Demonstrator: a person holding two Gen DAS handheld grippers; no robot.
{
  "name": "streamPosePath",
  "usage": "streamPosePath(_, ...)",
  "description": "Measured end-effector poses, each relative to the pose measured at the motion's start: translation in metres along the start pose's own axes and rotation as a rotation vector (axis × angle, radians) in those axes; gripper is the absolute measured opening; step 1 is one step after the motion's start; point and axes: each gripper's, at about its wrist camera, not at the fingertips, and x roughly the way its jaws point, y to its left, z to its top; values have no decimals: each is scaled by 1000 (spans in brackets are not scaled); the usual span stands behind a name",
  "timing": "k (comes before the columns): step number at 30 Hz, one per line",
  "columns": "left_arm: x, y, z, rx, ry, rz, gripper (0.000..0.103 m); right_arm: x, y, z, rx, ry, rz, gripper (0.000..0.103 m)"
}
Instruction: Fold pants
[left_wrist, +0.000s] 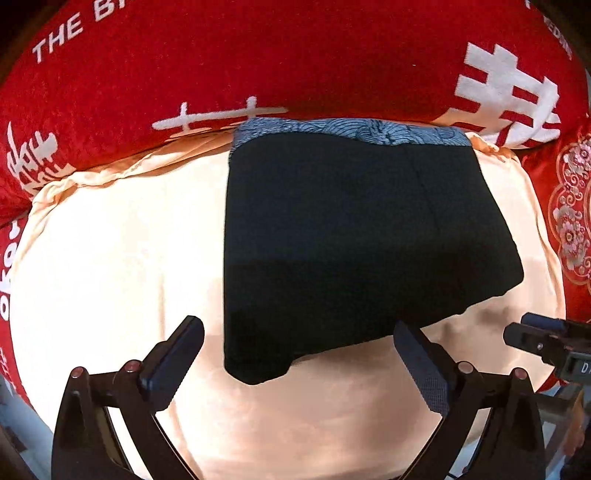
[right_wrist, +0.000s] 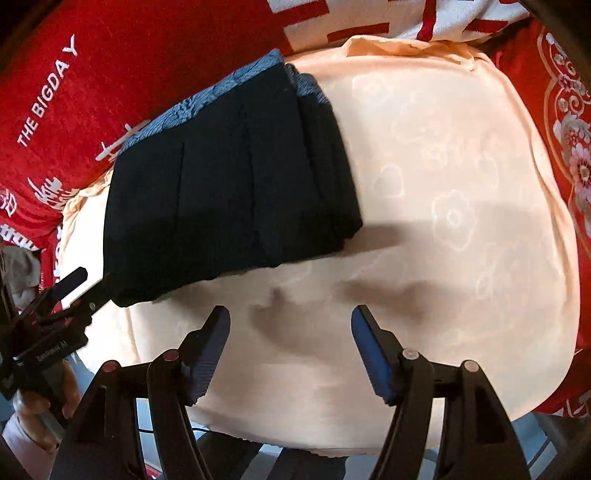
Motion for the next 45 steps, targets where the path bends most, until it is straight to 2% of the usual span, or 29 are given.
streamPosePath(3, 3, 4, 0, -13, 15, 3, 103, -1, 0, -1, -4, 1, 9, 73)
streamPosePath(6, 5, 7, -1, -30, 24, 1, 103, -4, 1, -2, -17, -6, 16, 79)
streamPosePath(18, 10, 11, 4, -40, 43, -7, 103, -9, -4, 0, -21, -12, 14, 79)
streamPosePath(22, 8, 25, 16, -62, 21, -27, 103, -9, -7, 2, -30, -13, 12, 80)
streamPosePath(26, 13, 49, 39, -114, 10, -77, 103, -16, -15, 14, -52, -68, 29, 80)
streamPosePath(28, 22, 59, 50, -139, 26, -116, 103, -17, -22, 26, -65, -90, 54, 81)
streamPosePath(30, 38, 69, 61, -161, 62, -168, 103, -14, -30, 40, -68, -86, 90, 81)
streamPosePath(34, 60, 80, 74, -187, 85, -241, 103, -3, -47, 71, -57, -72, 163, 81)
streamPosePath(38, 79, 83, 82, -190, 103, -344, 103, 17, -61, 96, -60, -23, 253, 81)
streamPosePath(45, 101, 75, 88, -151, 110, -390, 103, 53, -77, 118, -37, 31, 423, 81)
